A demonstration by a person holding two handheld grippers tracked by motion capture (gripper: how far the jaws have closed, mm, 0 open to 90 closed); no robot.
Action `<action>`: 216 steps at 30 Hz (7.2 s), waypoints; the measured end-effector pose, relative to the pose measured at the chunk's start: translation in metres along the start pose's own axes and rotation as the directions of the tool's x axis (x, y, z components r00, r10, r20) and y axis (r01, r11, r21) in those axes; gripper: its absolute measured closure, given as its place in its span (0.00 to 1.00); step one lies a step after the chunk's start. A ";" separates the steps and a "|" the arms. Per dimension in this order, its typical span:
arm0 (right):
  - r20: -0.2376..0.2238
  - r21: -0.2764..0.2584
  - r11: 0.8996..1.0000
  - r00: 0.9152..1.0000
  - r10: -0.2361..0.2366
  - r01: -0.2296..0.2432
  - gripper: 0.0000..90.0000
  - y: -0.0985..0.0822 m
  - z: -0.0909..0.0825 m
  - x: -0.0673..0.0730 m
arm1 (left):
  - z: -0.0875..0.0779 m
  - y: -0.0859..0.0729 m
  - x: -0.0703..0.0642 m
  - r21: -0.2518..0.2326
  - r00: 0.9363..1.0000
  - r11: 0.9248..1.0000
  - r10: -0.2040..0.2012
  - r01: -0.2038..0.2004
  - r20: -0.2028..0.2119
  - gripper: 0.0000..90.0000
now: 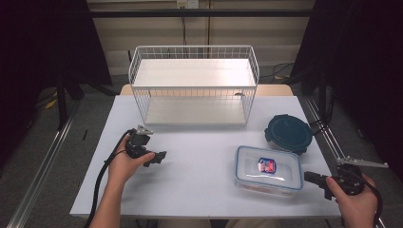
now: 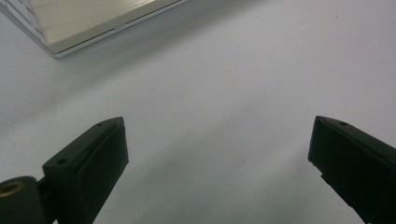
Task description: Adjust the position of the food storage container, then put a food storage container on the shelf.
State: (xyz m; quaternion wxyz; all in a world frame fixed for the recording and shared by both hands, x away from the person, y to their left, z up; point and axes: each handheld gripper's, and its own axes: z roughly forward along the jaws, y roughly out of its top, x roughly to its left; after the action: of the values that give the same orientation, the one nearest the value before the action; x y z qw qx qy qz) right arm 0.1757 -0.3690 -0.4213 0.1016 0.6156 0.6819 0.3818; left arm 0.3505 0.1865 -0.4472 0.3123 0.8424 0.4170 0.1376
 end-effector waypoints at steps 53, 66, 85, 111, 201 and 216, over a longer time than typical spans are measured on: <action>-0.137 -0.002 0.984 0.975 -0.176 0.178 1.00 0.034 0.081 0.074 | -0.018 -0.009 -0.003 -0.006 0.997 0.998 -0.065 0.065 0.041 0.05; -0.116 -0.033 0.980 0.973 -0.200 0.197 1.00 0.050 0.104 0.090 | -0.021 -0.007 -0.003 -0.030 0.995 0.997 -0.074 0.076 0.065 0.05; -0.145 -0.083 0.973 0.964 -0.224 0.214 1.00 0.065 0.139 0.117 | -0.028 -0.003 -0.006 -0.056 0.987 0.995 -0.080 0.088 0.139 0.05; -0.167 -0.120 0.971 0.960 -0.225 0.207 0.91 0.086 0.172 0.132 | -0.032 0.000 -0.006 -0.070 0.984 0.991 -0.100 0.111 0.146 0.05; -0.400 -0.067 0.966 0.893 0.205 -0.252 0.46 0.056 0.193 0.119 | 0.012 -0.006 -0.004 -0.026 0.784 0.862 -0.447 0.506 0.431 0.28; -0.405 -0.073 0.955 0.884 0.234 -0.287 0.52 0.054 0.193 0.120 | 0.016 -0.010 -0.002 -0.020 0.736 0.828 -0.486 0.560 0.472 0.36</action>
State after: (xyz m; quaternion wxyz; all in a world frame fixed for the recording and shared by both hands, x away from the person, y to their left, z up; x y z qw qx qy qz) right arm 0.3075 -0.1849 -0.4792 -0.0490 0.6048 0.5728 0.5511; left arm 0.3506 0.1828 -0.4658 0.4924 0.6708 0.5414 -0.1202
